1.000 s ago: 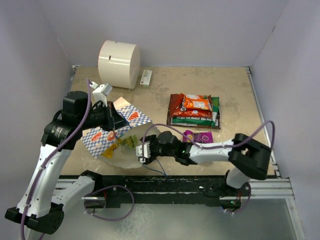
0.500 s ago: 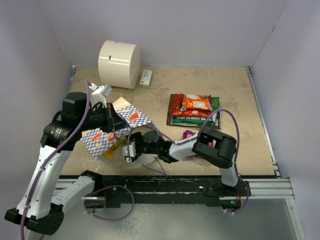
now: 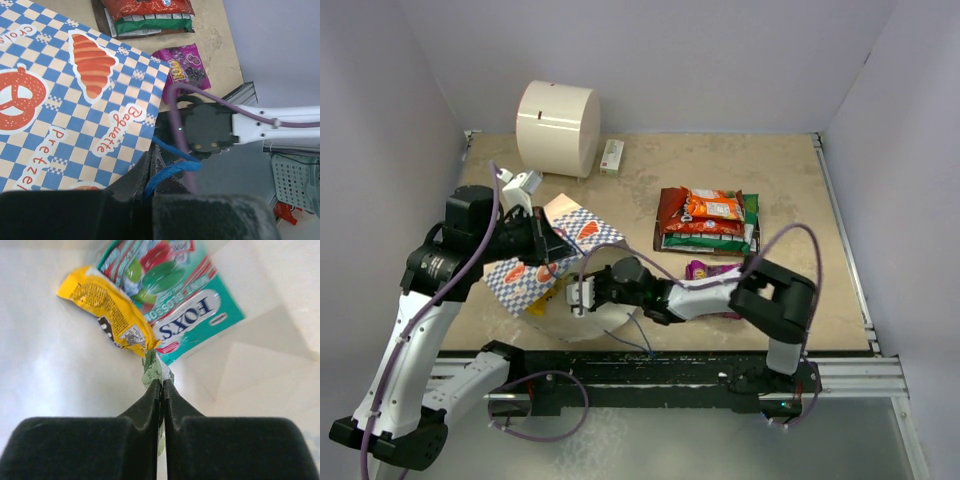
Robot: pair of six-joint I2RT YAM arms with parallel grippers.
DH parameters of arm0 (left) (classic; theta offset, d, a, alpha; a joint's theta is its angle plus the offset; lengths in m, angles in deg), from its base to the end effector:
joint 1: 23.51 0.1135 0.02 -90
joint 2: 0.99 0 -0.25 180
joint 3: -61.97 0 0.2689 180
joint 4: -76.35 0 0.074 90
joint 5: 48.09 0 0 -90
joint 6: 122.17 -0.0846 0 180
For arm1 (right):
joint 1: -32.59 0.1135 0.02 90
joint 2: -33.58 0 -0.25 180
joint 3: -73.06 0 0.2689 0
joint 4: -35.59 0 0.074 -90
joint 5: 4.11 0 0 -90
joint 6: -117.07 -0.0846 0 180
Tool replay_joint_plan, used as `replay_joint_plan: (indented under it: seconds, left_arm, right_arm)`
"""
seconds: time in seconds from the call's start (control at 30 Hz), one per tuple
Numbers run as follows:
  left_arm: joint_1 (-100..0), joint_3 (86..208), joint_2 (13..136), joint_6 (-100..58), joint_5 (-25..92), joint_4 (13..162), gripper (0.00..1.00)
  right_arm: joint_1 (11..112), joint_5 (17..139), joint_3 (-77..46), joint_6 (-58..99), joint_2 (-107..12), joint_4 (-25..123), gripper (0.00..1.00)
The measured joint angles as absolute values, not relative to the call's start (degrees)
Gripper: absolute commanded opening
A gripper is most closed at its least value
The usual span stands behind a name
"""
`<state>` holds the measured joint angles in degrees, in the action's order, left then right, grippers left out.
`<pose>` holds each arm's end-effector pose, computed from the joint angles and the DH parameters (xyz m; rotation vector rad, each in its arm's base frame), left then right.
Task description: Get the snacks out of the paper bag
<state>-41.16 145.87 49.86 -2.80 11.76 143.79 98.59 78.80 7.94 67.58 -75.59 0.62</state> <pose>0.1863 -0.1039 0.3709 0.0880 2.2643 -1.0261 0.1740 0.4166 0.1377 -1.4536 0.9702 0.4338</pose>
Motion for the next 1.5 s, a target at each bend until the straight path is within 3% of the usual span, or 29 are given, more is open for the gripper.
replay_joint_plan:
  seconds: [0.47,0.83,1.13,1.37,1.5]
  left_arm:
    - [-41.2,147.1,56.2,-3.7,16.3,142.8,0.00]
    - [-41.2,147.0,58.5,-3.7,16.8,139.7,0.00]
    - [-41.2,147.0,58.3,-3.8,17.2,140.2,0.00]
    - [-41.2,147.0,57.7,-3.8,17.1,141.1,0.00]
    - [-41.2,147.0,57.4,-3.8,17.0,141.3,0.00]
  right_arm:
    - [98.7,60.6,10.4,52.3,-34.0,36.4,0.00]
    - [98.7,86.3,-3.8,30.8,-17.6,68.6,0.00]
    - [97.5,123.0,-16.8,10.0,-27.2,86.1,0.00]
    - [77.9,126.4,-21.7,4.8,-43.2,90.8,0.00]
    - [72.5,128.3,-28.8,7.7,-52.6,92.5,0.00]
